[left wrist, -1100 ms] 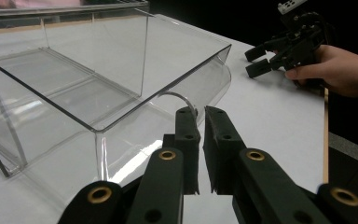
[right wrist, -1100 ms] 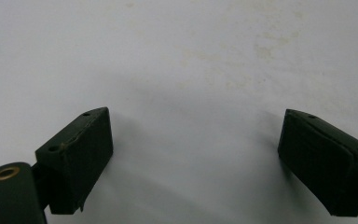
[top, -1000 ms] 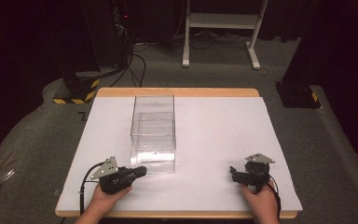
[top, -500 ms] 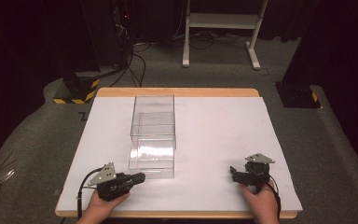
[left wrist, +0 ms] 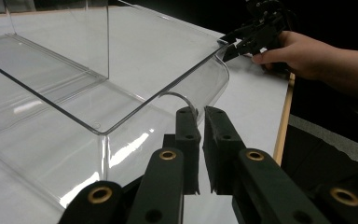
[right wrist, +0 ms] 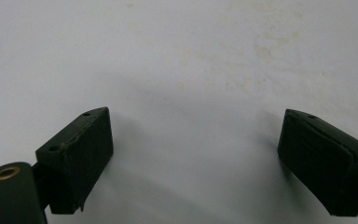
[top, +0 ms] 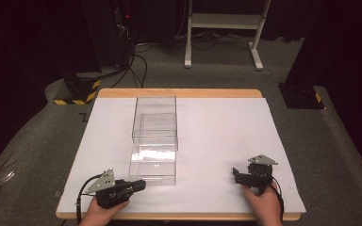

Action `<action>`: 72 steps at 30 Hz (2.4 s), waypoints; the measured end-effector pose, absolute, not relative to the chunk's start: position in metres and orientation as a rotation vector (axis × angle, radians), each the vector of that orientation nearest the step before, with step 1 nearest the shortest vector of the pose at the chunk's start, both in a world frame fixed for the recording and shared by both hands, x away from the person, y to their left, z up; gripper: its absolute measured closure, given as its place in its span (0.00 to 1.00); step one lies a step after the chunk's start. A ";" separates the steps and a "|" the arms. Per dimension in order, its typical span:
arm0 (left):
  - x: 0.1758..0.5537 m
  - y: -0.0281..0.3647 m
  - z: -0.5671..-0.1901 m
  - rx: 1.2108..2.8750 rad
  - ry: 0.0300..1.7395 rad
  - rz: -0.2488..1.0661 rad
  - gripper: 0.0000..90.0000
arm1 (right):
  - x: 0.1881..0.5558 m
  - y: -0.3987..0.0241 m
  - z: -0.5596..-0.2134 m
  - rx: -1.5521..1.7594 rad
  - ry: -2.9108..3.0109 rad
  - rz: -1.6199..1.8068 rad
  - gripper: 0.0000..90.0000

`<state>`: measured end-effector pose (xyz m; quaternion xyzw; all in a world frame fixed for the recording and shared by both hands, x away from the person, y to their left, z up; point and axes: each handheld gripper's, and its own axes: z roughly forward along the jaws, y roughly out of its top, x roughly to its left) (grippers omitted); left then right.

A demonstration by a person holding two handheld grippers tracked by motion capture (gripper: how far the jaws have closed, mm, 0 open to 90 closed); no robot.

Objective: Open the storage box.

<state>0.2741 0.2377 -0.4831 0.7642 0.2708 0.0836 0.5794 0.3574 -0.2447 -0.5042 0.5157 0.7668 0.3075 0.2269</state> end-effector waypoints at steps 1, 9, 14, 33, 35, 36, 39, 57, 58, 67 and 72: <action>0.274 0.238 -0.483 1.785 0.633 0.194 0.94 | 0.357 -0.245 -0.504 1.420 2.113 0.847 0.12; 0.273 0.239 -0.483 1.774 0.625 0.200 0.92 | 0.357 -0.245 -0.504 1.421 2.113 0.848 0.12; 0.269 0.244 -0.478 1.778 0.619 0.244 0.86 | 0.357 -0.245 -0.504 1.421 2.113 0.848 0.12; 0.266 0.278 -0.463 1.639 0.673 0.364 0.82 | 0.358 -0.245 -0.504 1.423 2.114 0.849 0.12; 0.267 0.284 -0.463 1.623 0.694 0.378 0.81 | 0.358 -0.245 -0.504 1.419 2.114 0.848 0.12; 0.268 0.287 -0.463 1.620 0.699 0.388 0.81 | 0.358 -0.245 -0.504 1.422 2.113 0.849 0.12; 0.268 0.296 -0.464 1.608 0.741 0.439 0.79 | 0.358 -0.245 -0.504 1.420 2.114 0.848 0.12; 0.282 0.333 -0.485 1.646 1.046 0.668 0.63 | 0.358 -0.245 -0.504 1.423 2.114 0.849 0.12; 0.284 0.333 -0.488 1.672 1.067 0.685 0.61 | 0.358 -0.245 -0.504 1.421 2.114 0.849 0.12; 0.309 0.317 -0.507 1.985 1.262 0.675 0.40 | 0.358 -0.245 -0.504 1.424 2.114 0.849 0.12; 0.313 0.318 -0.508 1.982 1.291 0.599 0.36 | 0.358 -0.245 -0.504 1.423 2.114 0.849 0.12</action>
